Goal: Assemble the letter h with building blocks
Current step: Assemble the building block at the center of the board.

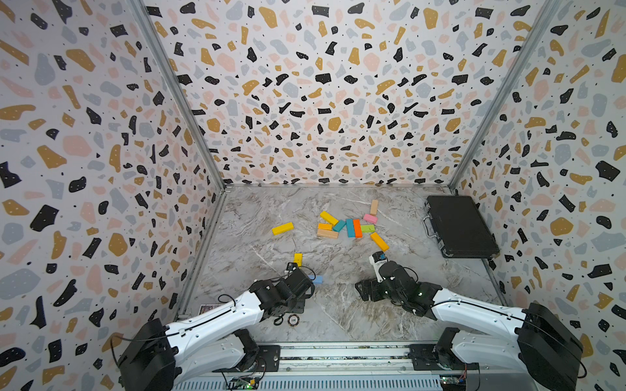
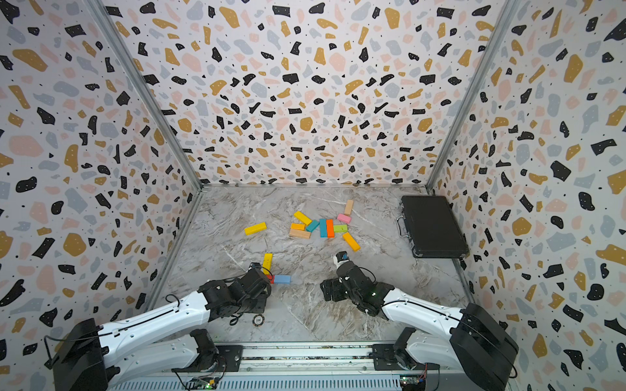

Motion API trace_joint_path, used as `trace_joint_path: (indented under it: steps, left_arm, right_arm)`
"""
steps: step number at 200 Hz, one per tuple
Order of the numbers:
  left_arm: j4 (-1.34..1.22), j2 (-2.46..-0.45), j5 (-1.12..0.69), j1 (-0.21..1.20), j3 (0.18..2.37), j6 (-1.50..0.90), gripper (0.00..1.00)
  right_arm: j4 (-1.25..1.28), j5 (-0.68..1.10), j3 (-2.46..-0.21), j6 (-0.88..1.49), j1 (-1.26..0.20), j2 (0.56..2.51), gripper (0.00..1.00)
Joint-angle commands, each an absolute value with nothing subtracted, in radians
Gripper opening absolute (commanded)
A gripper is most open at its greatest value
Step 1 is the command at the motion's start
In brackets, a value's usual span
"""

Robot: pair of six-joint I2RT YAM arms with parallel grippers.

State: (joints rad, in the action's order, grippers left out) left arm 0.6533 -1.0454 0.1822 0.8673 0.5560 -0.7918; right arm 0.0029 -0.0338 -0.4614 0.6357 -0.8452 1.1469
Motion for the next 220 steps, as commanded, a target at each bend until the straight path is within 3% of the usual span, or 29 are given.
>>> trace_joint_path:
  steps: [1,48,220]
  left_arm:
    - [0.564,-1.056,0.174,0.872,0.536,-0.817,0.14]
    - [0.556,-1.127,0.123,0.825,0.556,-0.763,0.07]
    - [0.59,-1.198,0.088,0.707,0.592,-0.647,0.04]
  right_arm:
    - [0.015,-0.02,-0.45,0.65,-0.825,1.111,0.91]
    - [0.02,-0.002,-0.433,0.658,-0.794,1.088,0.91]
    - [0.036,0.031,-0.415,0.67,-0.749,1.09,0.91]
